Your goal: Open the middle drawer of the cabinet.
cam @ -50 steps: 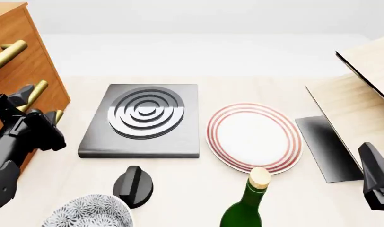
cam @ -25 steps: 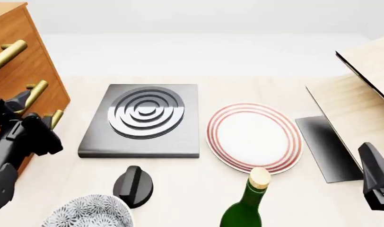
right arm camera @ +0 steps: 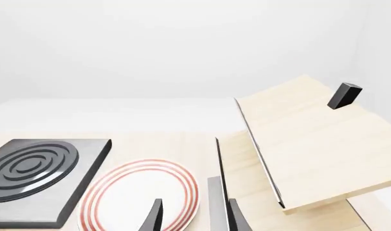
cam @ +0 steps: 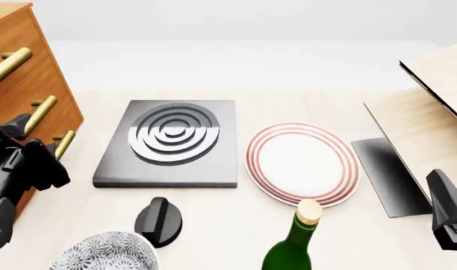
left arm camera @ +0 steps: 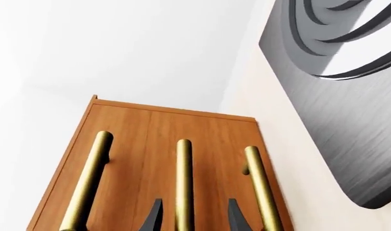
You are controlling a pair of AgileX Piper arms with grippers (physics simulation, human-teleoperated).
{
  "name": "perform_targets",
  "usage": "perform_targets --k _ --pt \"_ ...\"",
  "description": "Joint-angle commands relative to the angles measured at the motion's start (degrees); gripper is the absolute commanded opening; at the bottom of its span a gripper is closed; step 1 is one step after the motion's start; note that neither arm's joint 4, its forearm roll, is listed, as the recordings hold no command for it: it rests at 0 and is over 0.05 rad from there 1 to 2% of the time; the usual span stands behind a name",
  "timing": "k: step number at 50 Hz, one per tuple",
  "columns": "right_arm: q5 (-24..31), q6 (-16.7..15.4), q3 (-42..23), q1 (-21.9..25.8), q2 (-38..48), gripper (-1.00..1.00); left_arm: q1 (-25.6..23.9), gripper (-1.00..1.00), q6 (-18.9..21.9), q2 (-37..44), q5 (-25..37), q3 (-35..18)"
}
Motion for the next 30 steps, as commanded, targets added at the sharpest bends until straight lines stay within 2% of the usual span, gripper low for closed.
perform_targets --k 1,30 --pt "0.0 0.0 0.0 0.0 0.0 1.0 0.8 1.0 0.4 0.5 0.0 0.0" --pt "0.0 0.0 0.0 0.0 0.0 1.0 3.6 1.0 0.6 -0.3 0.0 1.6"
